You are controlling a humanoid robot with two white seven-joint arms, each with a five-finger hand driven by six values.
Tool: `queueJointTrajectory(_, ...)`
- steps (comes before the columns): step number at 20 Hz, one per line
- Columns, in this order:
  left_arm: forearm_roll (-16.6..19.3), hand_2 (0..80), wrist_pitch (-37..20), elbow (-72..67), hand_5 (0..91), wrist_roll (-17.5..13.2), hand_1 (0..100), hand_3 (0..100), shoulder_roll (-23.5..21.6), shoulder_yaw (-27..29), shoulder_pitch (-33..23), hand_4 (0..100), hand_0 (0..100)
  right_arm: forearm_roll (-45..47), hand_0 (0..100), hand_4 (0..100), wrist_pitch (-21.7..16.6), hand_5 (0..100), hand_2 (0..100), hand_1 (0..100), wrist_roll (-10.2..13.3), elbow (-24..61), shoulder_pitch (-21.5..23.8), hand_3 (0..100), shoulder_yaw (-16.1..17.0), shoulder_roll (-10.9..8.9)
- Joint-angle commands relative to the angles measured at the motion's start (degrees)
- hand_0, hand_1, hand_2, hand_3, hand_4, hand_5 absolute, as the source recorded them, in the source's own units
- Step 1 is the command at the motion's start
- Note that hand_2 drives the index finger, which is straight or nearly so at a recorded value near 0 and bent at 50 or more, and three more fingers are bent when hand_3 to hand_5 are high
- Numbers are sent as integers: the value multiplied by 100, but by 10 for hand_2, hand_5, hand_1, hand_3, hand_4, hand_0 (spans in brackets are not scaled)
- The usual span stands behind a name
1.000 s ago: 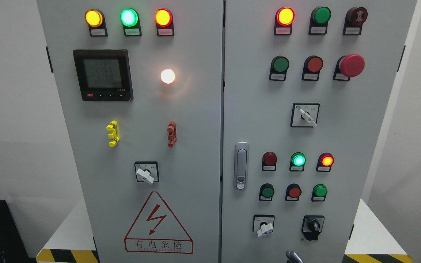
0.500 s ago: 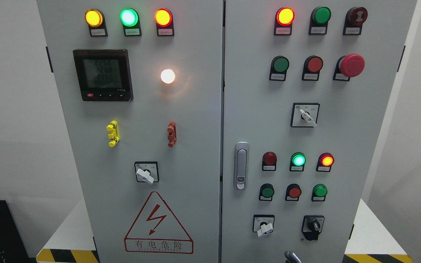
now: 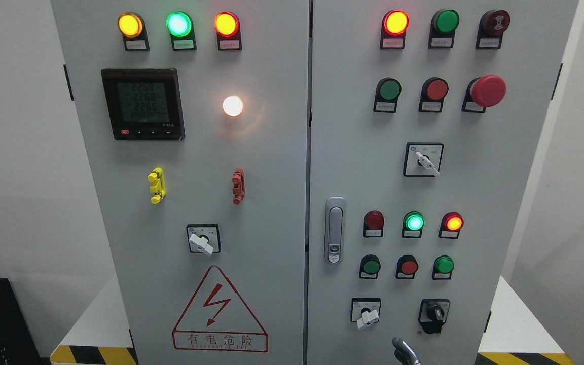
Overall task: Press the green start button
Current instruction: 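Raise the right hand toward the green push button in the lower row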
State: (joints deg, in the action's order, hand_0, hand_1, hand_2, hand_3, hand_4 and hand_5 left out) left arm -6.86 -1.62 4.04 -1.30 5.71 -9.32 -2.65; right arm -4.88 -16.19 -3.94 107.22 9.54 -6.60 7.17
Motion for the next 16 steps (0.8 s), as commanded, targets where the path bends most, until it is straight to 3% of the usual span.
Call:
queueJointTrajectory(1, 0, 0, -5, 0, 0, -2, 556, 0, 0, 0, 1, 0, 120, -785, 175, 143, -129, 0, 0, 277, -11, 18, -163, 128, 141, 4)
queueJointTrajectory(3, 0, 0, -5, 0, 0, -2, 556, 0, 0, 0, 1, 0, 120, -1022, 195, 208, -209, 4, 0, 281, -2, 79, -198, 183, 159, 13)
queueJointTrajectory(12, 0, 0, -5, 0, 0, -2, 556, 0, 0, 0, 1, 0, 120, -2691, 245, 464, -209, 325, 0, 303, 86, 36, -620, 447, 712, 22)
queueJointTrajectory(13, 0, 0, -5, 0, 0, -2, 556, 0, 0, 0, -8, 0, 120, -2920, 282, 506, -209, 395, 0, 313, 164, 27, -646, 498, 765, 22)
queueJointTrajectory(16, 0, 0, -5, 0, 0, -2, 556, 0, 0, 0, 1, 0, 120, -3535, 390, 545, -218, 471, 0, 314, 288, 27, -734, 522, 818, 22)
